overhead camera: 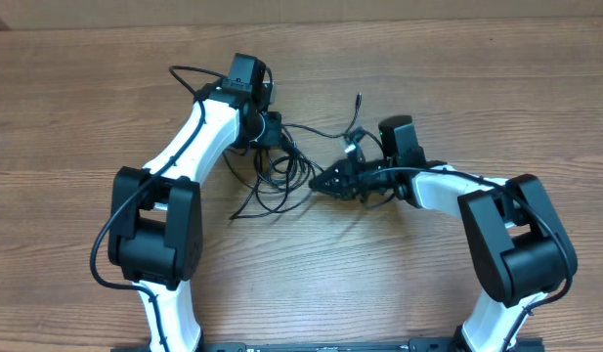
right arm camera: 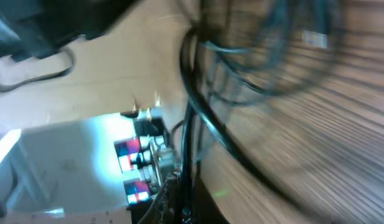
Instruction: Untangle cables
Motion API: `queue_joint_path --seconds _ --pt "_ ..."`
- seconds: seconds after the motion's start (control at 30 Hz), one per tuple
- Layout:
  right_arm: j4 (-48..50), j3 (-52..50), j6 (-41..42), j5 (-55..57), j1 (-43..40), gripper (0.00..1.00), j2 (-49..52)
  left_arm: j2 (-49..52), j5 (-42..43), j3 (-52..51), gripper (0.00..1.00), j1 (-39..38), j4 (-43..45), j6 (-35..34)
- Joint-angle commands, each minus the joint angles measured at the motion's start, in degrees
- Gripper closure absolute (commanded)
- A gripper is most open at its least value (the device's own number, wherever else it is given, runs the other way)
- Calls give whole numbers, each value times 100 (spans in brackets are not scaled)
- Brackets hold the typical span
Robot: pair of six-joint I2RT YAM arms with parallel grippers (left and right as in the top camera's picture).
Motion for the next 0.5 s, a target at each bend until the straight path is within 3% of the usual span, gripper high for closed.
queue_joint_path --seconds 0.0,0.13,0.47 --pt "-645 -31 -31 800 111 96 48 39 -197 -197 96 149 74 -140" --pt "-1547 -31 -33 1545 461 96 48 39 -50 -433 96 155 444 -190" --pt "-1530 2 -326 1338 1370 96 -98 39 680 -817 96 155 927 168"
